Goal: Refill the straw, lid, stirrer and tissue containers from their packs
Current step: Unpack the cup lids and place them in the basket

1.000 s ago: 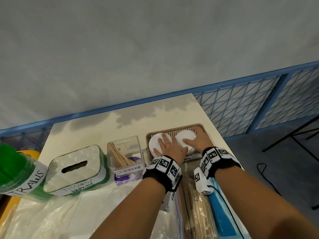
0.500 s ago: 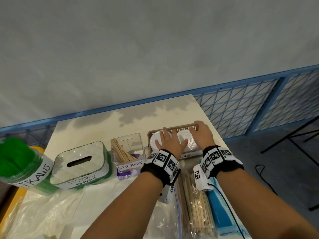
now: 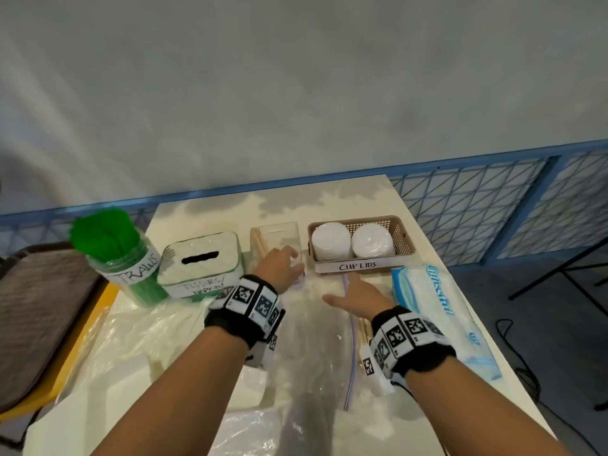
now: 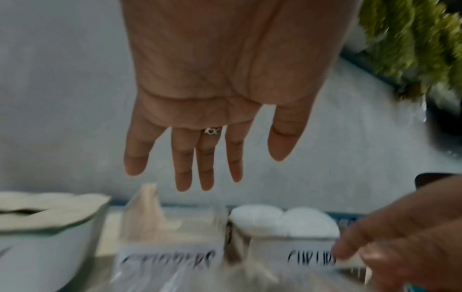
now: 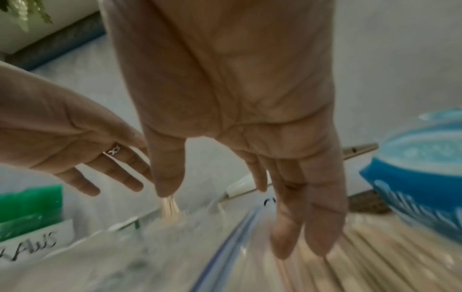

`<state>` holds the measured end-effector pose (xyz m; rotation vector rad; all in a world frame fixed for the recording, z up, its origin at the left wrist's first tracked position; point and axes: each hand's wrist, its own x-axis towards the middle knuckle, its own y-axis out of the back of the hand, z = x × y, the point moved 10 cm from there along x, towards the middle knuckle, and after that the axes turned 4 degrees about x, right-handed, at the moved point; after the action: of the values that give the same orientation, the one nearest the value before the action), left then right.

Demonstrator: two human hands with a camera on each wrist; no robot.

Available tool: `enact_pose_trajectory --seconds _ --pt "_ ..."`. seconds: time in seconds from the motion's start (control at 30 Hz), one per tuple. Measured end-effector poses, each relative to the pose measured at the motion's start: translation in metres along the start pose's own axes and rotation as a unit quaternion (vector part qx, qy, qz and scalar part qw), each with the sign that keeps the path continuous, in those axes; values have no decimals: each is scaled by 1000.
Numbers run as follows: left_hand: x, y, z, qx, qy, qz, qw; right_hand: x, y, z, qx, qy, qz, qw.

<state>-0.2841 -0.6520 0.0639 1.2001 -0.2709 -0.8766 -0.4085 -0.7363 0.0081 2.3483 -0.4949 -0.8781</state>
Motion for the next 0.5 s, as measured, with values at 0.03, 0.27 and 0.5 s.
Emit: enact_pose_trajectory --seconds 0.03,0.27,0.5 --pt "-4 -11 -14 10 14 -11 1000 2 -7 4 7 -4 11 1000" --pt "-35 -45 -101 -16 127 9 992 -16 -16 -17 236 54 27 970" --pt "-71 -21 -159 -388 222 93 890 -74 17 -92 472 208 -29 856"
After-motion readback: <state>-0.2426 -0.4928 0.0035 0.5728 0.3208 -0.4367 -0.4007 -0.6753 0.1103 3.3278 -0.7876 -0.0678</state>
